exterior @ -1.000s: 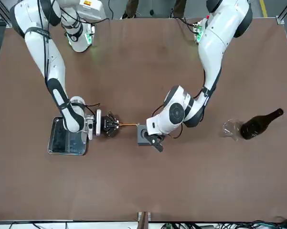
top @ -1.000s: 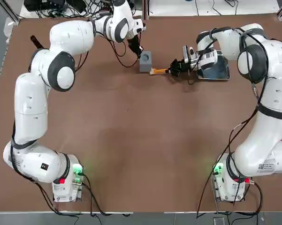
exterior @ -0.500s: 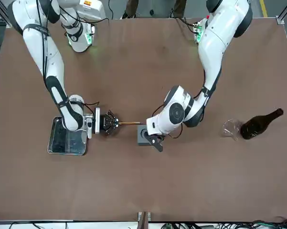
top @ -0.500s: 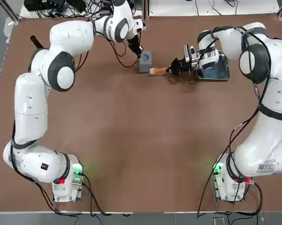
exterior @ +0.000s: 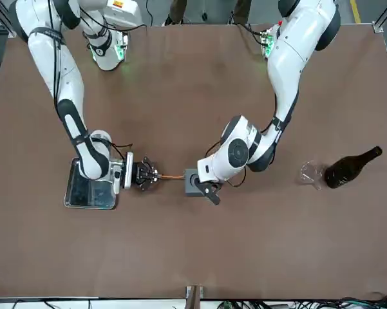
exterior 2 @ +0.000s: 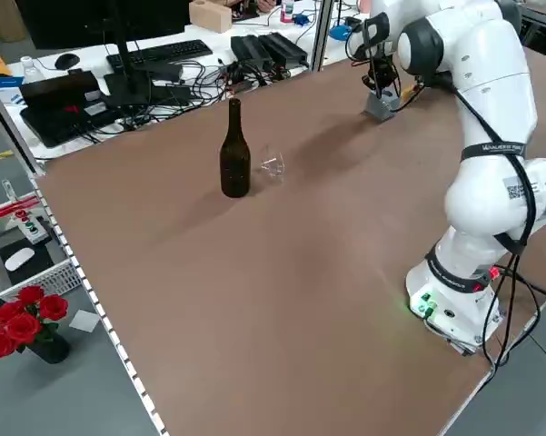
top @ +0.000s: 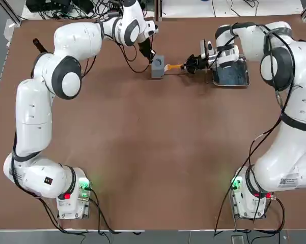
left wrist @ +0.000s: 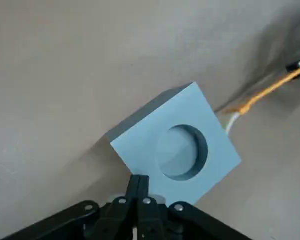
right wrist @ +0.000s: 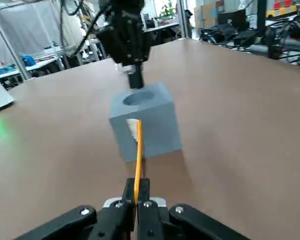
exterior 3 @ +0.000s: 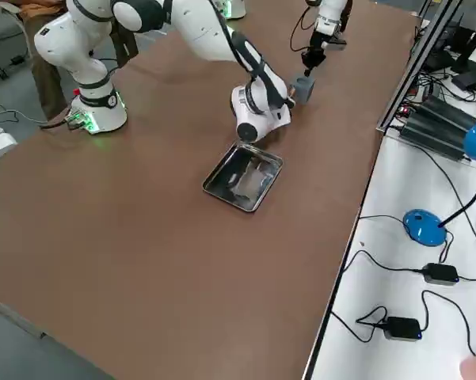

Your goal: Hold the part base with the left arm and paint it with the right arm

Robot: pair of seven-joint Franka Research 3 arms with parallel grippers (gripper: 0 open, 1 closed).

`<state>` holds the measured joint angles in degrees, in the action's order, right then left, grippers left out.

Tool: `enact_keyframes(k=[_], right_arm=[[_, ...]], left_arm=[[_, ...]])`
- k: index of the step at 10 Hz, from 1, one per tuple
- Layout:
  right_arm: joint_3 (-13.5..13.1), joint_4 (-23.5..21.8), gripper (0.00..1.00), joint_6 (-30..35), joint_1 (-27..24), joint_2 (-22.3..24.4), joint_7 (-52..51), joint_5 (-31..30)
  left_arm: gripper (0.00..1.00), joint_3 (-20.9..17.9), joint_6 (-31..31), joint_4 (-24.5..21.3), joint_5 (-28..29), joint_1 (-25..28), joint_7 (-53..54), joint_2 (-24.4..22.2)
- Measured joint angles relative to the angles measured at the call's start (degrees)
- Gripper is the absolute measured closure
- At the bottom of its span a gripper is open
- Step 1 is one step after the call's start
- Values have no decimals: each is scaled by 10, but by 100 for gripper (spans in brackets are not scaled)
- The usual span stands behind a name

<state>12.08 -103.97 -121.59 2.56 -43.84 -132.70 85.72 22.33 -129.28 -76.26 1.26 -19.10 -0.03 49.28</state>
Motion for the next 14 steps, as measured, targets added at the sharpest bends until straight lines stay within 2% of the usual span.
enact_keyframes(k=[6, 8, 10, 11, 14], right_arm=[[0, 72, 96, -36, 2, -1, 95, 2], [-21, 98, 96, -40, -2, 0, 177, 2], [-92, 108, 96, -17, -7, 1, 276, -25], [-130, 121, 96, 29, -11, 1, 338, -62], [-271, 186, 96, 245, -15, 7, 522, -130]], left_arm=[[99, 0, 0, 0, 0, 0, 0, 0], [99, 0, 0, 0, 0, 0, 0, 0], [99, 0, 0, 0, 0, 0, -1, 0], [99, 0, 0, 0, 0, 0, -2, 0], [99, 0, 0, 0, 0, 0, -3, 0]])
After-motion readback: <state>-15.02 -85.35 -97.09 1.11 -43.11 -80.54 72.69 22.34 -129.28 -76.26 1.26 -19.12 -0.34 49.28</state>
